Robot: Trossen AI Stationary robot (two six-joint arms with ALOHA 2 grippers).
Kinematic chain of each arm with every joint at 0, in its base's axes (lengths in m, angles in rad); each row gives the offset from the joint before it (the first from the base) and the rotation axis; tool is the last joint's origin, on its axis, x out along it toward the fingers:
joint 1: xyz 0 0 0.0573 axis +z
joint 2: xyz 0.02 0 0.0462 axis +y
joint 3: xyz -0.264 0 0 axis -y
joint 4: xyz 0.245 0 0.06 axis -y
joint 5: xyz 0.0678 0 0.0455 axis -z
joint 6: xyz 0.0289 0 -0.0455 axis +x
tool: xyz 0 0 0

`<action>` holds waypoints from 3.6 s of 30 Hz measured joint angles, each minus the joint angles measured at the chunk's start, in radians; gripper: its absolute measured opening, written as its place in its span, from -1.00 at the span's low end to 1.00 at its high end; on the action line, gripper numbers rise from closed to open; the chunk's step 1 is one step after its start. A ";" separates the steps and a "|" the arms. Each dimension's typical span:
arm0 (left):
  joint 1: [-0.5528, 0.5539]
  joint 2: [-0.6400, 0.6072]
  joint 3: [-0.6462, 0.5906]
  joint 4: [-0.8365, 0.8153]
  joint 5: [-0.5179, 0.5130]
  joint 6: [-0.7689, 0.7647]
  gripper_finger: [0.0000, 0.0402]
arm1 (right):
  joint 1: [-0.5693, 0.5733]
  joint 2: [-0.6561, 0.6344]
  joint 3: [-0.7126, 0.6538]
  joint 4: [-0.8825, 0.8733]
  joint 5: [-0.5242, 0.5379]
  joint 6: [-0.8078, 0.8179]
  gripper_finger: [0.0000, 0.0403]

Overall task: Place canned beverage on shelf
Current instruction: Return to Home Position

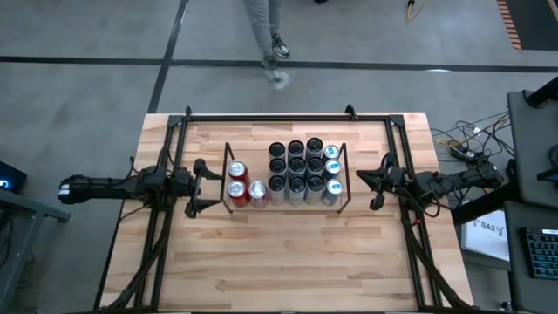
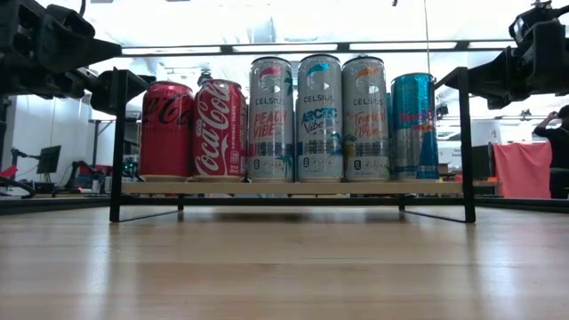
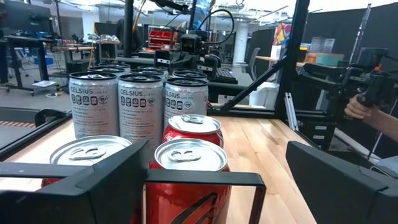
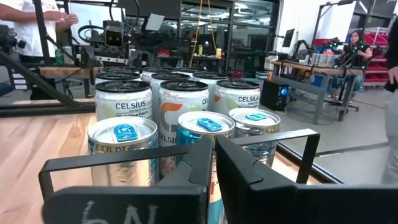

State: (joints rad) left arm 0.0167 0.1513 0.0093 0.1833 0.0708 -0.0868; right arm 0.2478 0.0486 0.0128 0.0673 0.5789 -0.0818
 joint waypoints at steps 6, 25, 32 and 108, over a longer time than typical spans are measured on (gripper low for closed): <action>0.000 0.000 0.000 0.008 -0.011 -0.005 0.80 | 0.000 0.000 0.000 0.000 0.000 -0.010 -0.94; 0.000 0.010 0.057 -0.101 -0.010 0.023 0.80 | 0.000 0.000 -0.001 -0.002 0.054 -0.061 -0.94; 0.000 0.011 0.056 -0.101 -0.010 0.058 0.80 | 0.000 0.000 -0.001 -0.002 0.053 -0.073 -0.94; 0.000 0.011 0.055 -0.102 -0.008 0.078 0.80 | 0.000 0.000 -0.001 -0.002 0.051 -0.094 -0.94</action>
State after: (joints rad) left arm 0.0166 0.1623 0.0647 0.0811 0.0624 -0.0086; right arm 0.2478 0.0486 0.0114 0.0654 0.6296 -0.1757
